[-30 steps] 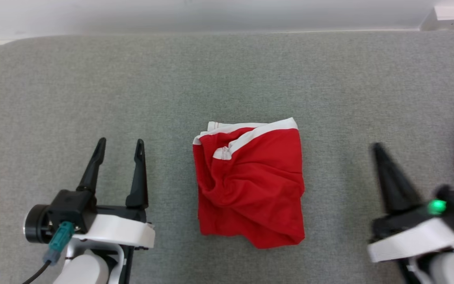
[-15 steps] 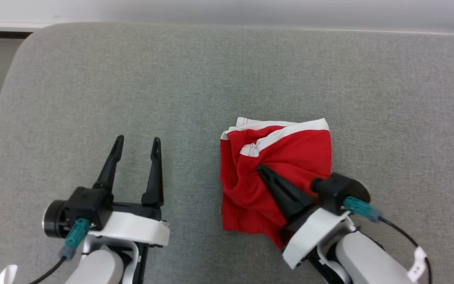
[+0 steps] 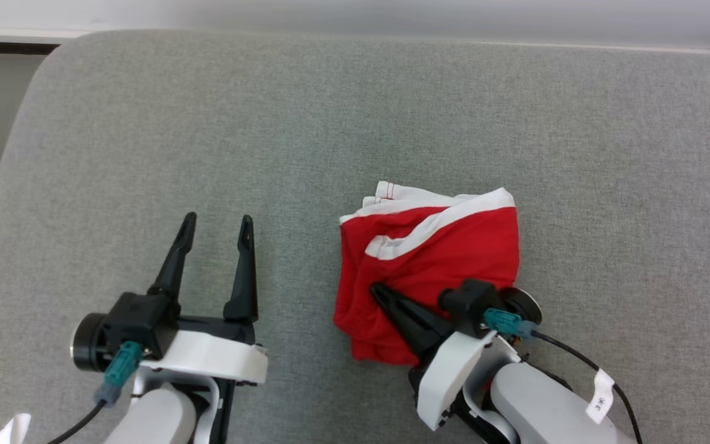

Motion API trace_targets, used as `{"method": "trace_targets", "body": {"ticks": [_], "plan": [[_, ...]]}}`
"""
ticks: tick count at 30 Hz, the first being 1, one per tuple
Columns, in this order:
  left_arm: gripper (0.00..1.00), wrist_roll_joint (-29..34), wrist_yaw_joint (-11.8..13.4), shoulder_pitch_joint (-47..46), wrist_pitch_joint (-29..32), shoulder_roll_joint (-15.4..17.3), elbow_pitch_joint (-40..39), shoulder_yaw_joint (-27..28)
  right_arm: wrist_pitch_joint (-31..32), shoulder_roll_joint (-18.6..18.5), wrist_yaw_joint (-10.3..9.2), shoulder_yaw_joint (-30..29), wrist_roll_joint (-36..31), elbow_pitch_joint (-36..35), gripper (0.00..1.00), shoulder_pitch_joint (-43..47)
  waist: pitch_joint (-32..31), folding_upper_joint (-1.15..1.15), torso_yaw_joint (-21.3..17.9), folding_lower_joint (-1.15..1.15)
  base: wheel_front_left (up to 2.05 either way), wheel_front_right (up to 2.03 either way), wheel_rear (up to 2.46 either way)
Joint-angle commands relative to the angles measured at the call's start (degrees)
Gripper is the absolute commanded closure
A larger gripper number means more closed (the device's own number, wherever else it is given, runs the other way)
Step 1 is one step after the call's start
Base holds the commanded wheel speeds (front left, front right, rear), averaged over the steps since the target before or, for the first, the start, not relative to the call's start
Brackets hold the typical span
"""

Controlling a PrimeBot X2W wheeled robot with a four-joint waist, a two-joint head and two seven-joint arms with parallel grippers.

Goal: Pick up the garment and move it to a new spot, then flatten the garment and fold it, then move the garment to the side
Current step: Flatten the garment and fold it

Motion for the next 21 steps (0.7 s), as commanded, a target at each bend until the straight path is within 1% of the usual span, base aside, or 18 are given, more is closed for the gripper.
{"method": "trace_targets", "body": {"ticks": [1, 9, 17, 18, 19, 20, 21], "plan": [[0.00, -0.3, -0.1, -0.6, -0.4, -0.1, 0.2, 0.2, 0.2, 0.4, 0.02, 1.5, 0.4, 1.4, 1.00, -0.7, 0.2, 0.00, 0.0, 0.00, 0.00, 0.00, 0.00], [0.00, -0.4, -0.3, -0.7, -0.5, -0.2, 0.6, 0.4, 0.3, 0.9, 0.21, 7.8, 1.1, 3.9, 1.00, -2.2, 0.4, 0.00, -0.1, 0.00, 0.00, 0.00, 0.00], [0.00, -0.4, 0.1, 0.2, -0.7, 0.1, 0.5, 0.8, 0.3, 0.8, 0.22, 12.8, 3.0, 2.9, 1.00, -1.4, 0.1, 0.00, -1.2, 0.00, 0.00, 0.00, 0.00], [0.00, -0.4, 0.1, 0.2, -0.7, 0.2, 0.4, 0.9, 0.1, 0.8, 0.22, 13.0, 3.2, 2.5, 0.85, -1.2, 0.0, 0.00, -1.4, 0.00, 0.00, 0.00, 0.00], [0.00, -0.4, 0.2, 0.3, -0.7, 0.3, 0.4, 0.9, -0.5, 0.5, 0.22, 13.0, 3.2, 1.7, 0.55, -1.0, -0.1, 0.00, -1.6, 0.00, 0.00, 0.00, 0.00], [0.00, -0.4, 0.2, 0.3, -0.7, 0.4, 0.3, 1.0, -0.9, 0.3, 0.22, 12.8, 3.6, 0.8, 0.06, -0.7, -0.2, 0.00, -1.9, 0.00, 0.00, 0.00, 0.00], [0.00, -0.4, 0.3, 0.4, -0.7, 0.5, 0.3, 1.1, -1.6, -0.4, 0.21, 12.5, 3.6, 0.0, 0.00, -0.6, -0.3, 0.00, -2.1, 0.00, 0.00, 0.00, 0.00]]}}
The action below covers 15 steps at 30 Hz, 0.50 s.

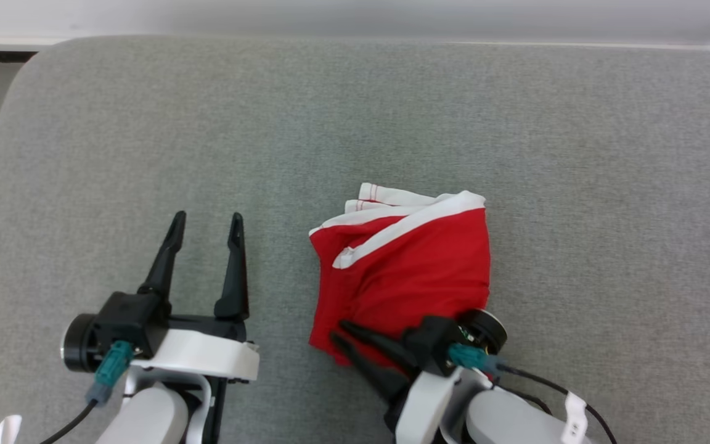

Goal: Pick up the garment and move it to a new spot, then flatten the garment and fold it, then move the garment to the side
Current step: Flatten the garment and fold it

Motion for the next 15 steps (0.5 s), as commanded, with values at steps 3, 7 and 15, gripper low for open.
{"method": "trace_targets", "body": {"ticks": [3, 7, 15], "plan": [[0.00, -0.3, 0.5, 0.8, -0.3, 0.7, -0.2, 0.4, -1.3, -2.2, 0.36, -0.9, 0.6, -3.3, 0.00, 2.6, -0.5, 0.00, -0.9, 0.00, 0.00, 0.00, 0.00], [0.00, -0.5, 0.8, 1.6, 0.0, 1.6, -0.6, 0.8, -3.0, -6.1, 0.25, -5.6, -0.4, -10.1, 0.00, 5.7, -1.3, 0.00, -2.3, 0.00, 0.00, 0.00, 0.00], [0.00, -0.2, 2.1, 3.6, 0.8, 3.7, -2.1, 1.9, -3.4, -10.5, 0.24, -26.7, -6.1, -22.4, 0.00, 15.4, -3.5, 0.00, -5.1, 0.00, 0.00, 0.00, 0.00]]}}
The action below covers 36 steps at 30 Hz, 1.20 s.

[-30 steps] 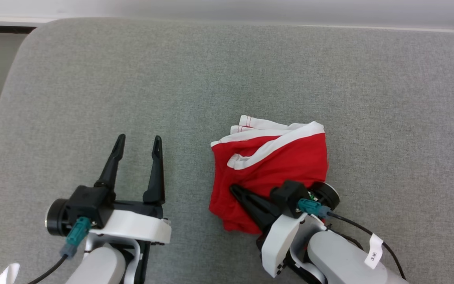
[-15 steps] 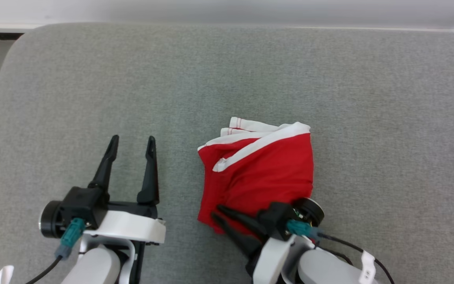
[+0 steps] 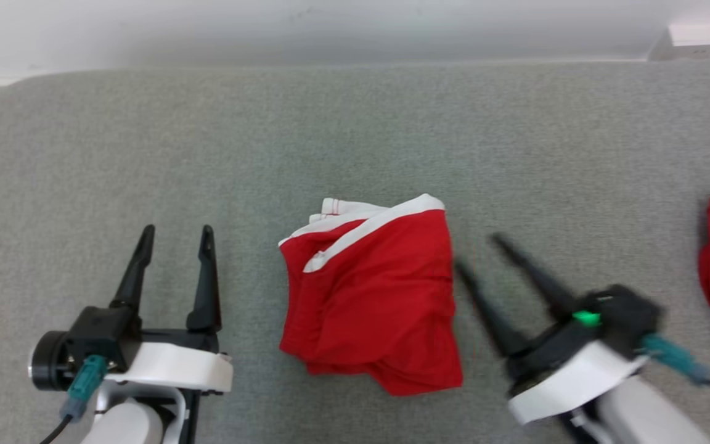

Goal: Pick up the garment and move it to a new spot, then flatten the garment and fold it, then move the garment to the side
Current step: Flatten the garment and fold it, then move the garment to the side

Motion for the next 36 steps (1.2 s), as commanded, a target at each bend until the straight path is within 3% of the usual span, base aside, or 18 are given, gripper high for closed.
{"method": "trace_targets", "body": {"ticks": [1, 8, 13, 36], "plan": [[0.00, -0.1, 0.3, 0.8, 0.3, 0.7, -0.3, 0.3, 0.5, -0.3, 0.01, -2.7, -1.1, -0.8, 0.00, 1.6, -0.7, 0.00, -0.7, 0.00, 0.00, 0.00, 0.00], [0.00, 0.2, 0.8, 2.6, 1.2, 2.4, -1.6, 0.4, 4.5, 2.0, 0.01, -23.6, -7.2, -7.3, 0.00, 9.8, -3.2, 0.00, -2.1, 0.00, 0.00, 0.00, 0.00], [0.00, -0.5, 0.7, 4.9, 1.0, 2.8, -1.3, -0.1, 8.1, 3.7, 0.01, -30.0, -9.9, -10.6, 0.00, 15.3, -6.3, 0.00, -2.3, 0.00, 0.00, 0.00, 0.00], [0.00, -2.4, -0.3, 12.1, 0.1, 1.9, 3.3, -2.1, 17.3, 7.6, 0.01, -32.4, -13.4, -18.4, 0.00, 28.0, -16.0, 0.00, -1.5, 0.00, 0.00, 0.00, 0.00]]}}
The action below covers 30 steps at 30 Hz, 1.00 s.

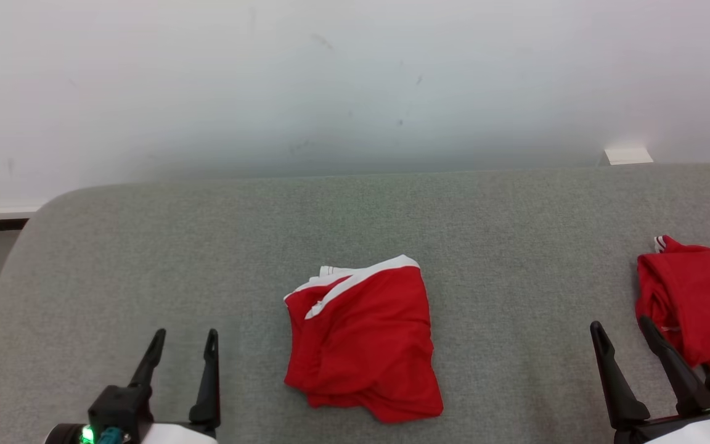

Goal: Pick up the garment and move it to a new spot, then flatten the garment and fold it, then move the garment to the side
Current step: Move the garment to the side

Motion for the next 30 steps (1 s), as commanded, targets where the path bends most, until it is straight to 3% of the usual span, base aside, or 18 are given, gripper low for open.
{"method": "trace_targets", "body": {"ticks": [1, 20, 25, 30], "plan": [[0.00, -0.2, 0.0, 0.5, -0.4, 0.0, 0.2, 0.3, 0.3, 0.1, 0.01, -0.5, -0.5, -0.5, 0.00, 0.6, -0.1, 0.00, 0.2, 0.01, 0.00, 0.00, 0.00], [0.00, 0.7, -1.2, -2.2, -1.3, -0.6, 0.5, 1.4, 0.8, -0.1, 0.01, -2.4, -1.0, -2.3, 0.00, 0.2, 1.4, 0.00, 1.6, 0.01, 0.00, 0.00, 0.00], [0.00, 1.9, -2.5, -5.2, -1.4, -1.8, -0.6, 2.1, 0.8, -1.3, 0.01, -3.8, -1.1, -1.0, 0.00, -1.4, 4.3, 0.00, 4.7, 0.01, 0.00, 0.00, 0.00], [0.00, 4.3, -3.6, -9.2, -1.4, -4.4, -2.0, 3.3, 0.4, -2.9, 0.02, -1.2, 0.2, 4.8, 0.00, -5.5, 7.9, 0.00, 9.3, 0.01, 0.00, 0.00, 0.00]]}}
